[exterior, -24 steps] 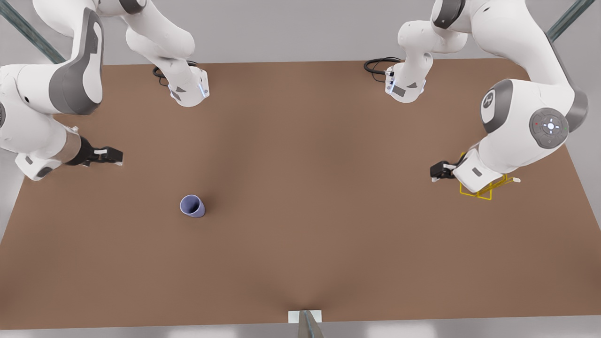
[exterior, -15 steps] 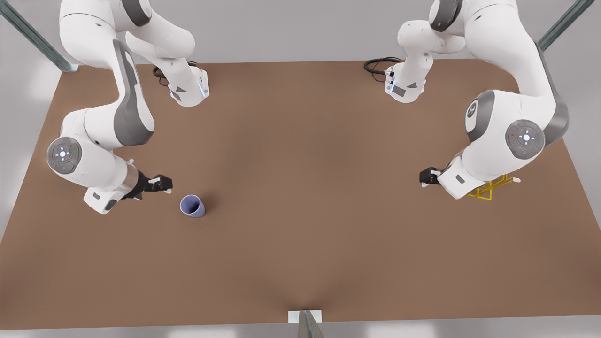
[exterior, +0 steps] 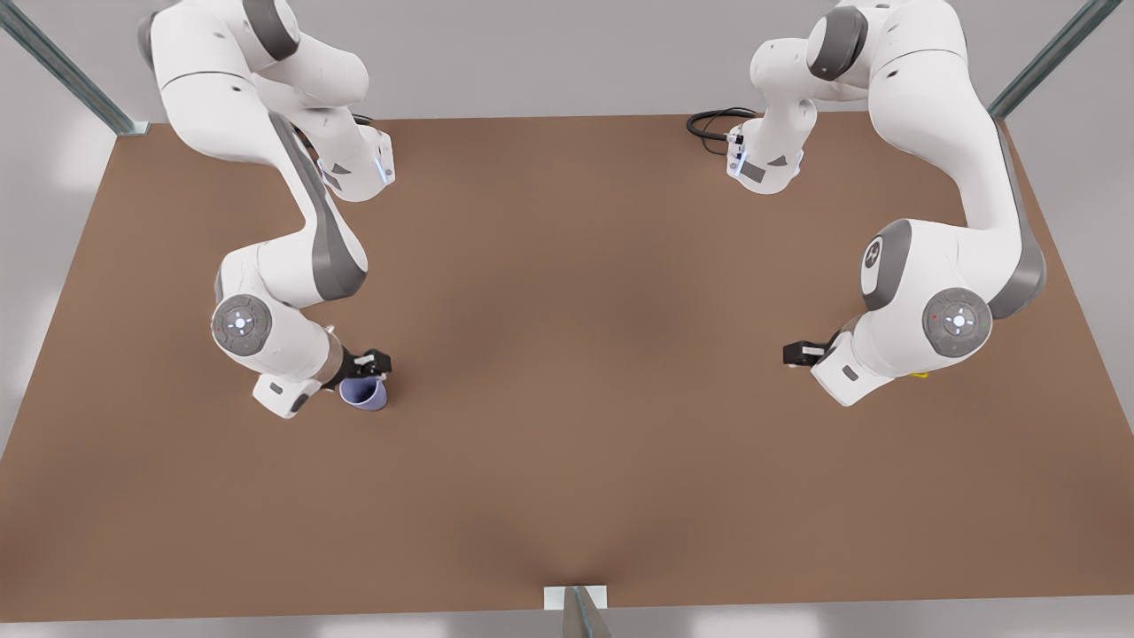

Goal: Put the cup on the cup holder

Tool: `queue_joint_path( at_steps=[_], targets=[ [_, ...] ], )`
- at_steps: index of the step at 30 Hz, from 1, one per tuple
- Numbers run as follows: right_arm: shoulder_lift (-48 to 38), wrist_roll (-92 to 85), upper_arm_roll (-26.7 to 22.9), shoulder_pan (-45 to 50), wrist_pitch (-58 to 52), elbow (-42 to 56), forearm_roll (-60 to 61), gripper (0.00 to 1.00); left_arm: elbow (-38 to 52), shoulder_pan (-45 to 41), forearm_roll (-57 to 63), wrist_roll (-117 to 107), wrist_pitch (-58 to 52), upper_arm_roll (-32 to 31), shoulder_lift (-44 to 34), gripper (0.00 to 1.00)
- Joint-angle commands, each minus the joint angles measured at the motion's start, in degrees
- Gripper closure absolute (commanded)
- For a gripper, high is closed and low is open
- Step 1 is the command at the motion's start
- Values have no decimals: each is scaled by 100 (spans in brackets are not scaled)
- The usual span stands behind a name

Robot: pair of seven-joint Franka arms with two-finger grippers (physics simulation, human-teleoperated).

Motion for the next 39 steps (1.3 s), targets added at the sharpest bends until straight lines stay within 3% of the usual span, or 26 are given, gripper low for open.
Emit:
queue_joint_path(
  at_steps=[1, 10, 14, 23, 31, 39],
  targets=[
    [-1, 2017, 5, 36, 258, -6, 14, 0, -22, -4, 12, -224, -44, -1, -7, 0],
    [421, 1930, -57, 10, 759, -173, -241, 0, -48, 14, 118, -241, -149, -1, -16, 0],
    [-291, 1930, -48, 159, 1638, -1456, -241, 0, -48, -39, 118, -233, -246, -1, -16, 0],
    [-273, 1921, -48, 36, 1805, -1668, -329, 0, -57, -48, 126, -233, -290, -1, -7, 0],
    [8, 1912, -22, -166, 2587, -2186, -733, 0, -171, -162, 109, -294, -1547, -18, 90, 0],
    [289, 1947, -13, -237, 2868, -2318, -988, 0, -198, -302, 118, -584, -1626, -18, 125, 0]
  ],
)
